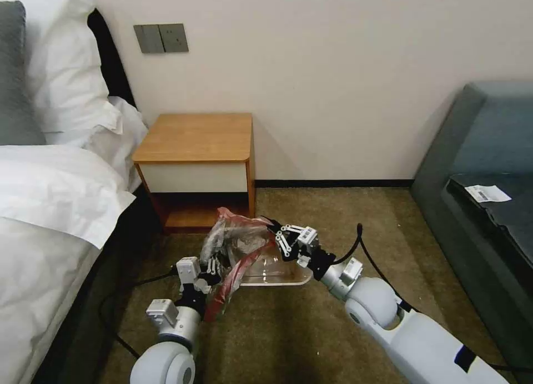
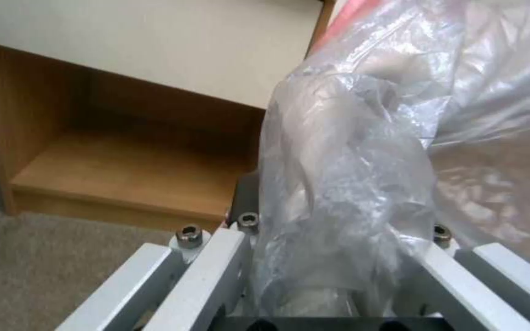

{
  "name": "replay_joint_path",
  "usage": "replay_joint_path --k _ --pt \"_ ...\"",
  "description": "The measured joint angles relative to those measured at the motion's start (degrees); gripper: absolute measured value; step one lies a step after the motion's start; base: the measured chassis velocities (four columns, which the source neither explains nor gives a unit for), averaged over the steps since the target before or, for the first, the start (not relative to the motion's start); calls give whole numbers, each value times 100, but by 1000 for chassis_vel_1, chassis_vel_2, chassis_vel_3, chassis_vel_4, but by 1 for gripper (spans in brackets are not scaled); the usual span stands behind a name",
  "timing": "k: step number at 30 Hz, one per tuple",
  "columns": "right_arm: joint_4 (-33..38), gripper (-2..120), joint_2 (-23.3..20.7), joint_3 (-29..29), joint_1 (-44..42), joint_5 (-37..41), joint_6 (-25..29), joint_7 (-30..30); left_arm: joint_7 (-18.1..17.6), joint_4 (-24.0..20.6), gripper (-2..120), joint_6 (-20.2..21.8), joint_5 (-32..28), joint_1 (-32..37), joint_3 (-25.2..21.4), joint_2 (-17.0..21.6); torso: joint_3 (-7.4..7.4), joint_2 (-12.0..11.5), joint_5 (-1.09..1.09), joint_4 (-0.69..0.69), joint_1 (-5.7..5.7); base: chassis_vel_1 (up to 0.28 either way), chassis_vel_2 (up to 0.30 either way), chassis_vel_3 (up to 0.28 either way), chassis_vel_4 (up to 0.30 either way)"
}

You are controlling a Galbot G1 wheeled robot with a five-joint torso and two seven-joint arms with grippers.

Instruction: Pick up the garbage bag from the table and place it over the trash can.

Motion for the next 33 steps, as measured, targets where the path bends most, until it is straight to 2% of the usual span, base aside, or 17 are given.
replay_joint_path --k 18,27,33 --pt "226 0 -523 581 -425 115 58 -34 21 -32 11 -185 -26 109 -42 67 0 0 -1 0 0 0 0 0 0" --pt "132 0 -750 748 -498 187 152 -35 41 -334 11 -266 -54 343 -37 139 0 0 0 1 0 0 0 0 0" --pt "111 0 -848 796 -561 187 205 -32 -10 -441 11 -264 -213 264 -66 123 0 0 0 1 0 0 0 0 0"
